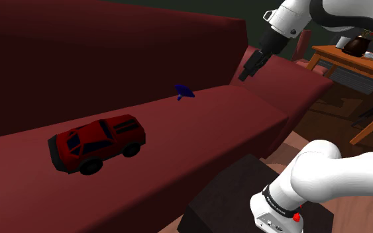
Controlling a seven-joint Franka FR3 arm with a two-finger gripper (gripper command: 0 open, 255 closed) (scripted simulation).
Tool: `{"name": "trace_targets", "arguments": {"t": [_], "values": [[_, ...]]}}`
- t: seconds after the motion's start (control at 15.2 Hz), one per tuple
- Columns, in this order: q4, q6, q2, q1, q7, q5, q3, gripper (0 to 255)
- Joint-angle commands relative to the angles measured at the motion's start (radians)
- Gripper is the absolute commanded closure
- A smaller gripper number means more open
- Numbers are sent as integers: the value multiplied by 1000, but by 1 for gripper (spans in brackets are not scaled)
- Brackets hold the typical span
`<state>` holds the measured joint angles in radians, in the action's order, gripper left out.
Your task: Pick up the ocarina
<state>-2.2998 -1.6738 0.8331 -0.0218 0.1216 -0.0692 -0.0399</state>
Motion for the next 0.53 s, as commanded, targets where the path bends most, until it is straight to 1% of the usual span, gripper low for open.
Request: {"name": "trace_targets", "arguments": {"t": [0.0,0.46], "values": [[0,0,0,0,0,0,0,0],[-21,-216,-185,18,135,27,-63,0]]}}
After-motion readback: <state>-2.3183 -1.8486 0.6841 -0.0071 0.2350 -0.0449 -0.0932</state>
